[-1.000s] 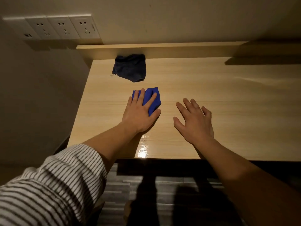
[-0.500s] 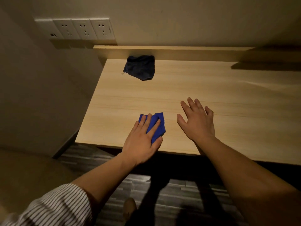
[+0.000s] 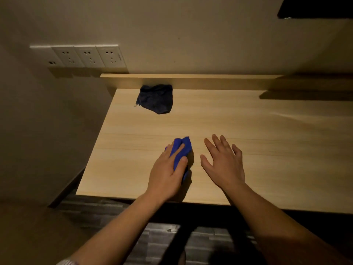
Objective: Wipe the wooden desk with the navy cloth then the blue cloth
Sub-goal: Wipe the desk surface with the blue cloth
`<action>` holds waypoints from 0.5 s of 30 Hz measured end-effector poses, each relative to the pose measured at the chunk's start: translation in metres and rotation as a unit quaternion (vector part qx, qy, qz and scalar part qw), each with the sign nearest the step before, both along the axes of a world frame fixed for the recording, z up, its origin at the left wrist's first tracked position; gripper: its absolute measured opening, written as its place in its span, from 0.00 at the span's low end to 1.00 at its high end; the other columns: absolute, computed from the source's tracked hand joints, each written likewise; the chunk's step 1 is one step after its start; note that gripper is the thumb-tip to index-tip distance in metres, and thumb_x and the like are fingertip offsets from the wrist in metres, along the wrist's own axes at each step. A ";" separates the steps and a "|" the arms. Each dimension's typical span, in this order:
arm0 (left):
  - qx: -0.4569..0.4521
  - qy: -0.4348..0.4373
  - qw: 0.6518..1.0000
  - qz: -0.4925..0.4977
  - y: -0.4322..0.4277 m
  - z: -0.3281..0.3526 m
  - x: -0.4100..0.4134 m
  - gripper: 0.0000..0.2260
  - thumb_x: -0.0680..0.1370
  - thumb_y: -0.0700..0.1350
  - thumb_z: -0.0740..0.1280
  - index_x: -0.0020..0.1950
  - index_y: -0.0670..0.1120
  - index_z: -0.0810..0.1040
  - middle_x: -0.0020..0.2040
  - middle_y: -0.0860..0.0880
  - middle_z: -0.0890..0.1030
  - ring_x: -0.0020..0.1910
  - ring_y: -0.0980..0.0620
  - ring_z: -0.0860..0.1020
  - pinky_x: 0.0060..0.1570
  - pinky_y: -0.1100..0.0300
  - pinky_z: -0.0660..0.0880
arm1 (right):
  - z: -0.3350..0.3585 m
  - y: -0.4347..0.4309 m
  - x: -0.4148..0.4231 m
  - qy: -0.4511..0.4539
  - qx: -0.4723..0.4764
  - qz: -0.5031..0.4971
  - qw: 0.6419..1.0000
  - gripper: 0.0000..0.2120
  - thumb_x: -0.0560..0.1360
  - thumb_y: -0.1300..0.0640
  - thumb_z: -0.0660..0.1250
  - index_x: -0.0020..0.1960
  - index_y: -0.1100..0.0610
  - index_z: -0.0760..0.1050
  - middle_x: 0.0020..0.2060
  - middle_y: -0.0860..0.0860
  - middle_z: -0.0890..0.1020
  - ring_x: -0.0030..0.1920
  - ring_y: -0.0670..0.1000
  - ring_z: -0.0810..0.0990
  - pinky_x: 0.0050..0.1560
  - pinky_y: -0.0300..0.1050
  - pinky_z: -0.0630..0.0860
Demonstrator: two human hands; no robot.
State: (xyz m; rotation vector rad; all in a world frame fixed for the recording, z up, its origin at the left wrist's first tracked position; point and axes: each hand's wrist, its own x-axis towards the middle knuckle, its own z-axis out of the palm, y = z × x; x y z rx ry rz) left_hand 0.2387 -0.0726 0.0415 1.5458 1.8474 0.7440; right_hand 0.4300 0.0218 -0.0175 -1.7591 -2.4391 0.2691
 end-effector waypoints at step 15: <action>-0.043 0.306 0.943 -0.122 0.272 -0.045 -0.009 0.38 0.79 0.77 0.42 0.87 0.61 0.44 0.88 0.44 0.44 0.86 0.39 0.42 0.82 0.35 0.39 | -0.008 0.011 0.001 0.000 -0.032 -0.011 0.999 0.32 0.78 0.33 0.51 0.81 0.39 0.58 0.83 0.44 0.56 0.82 0.47 0.48 0.77 0.59 0.48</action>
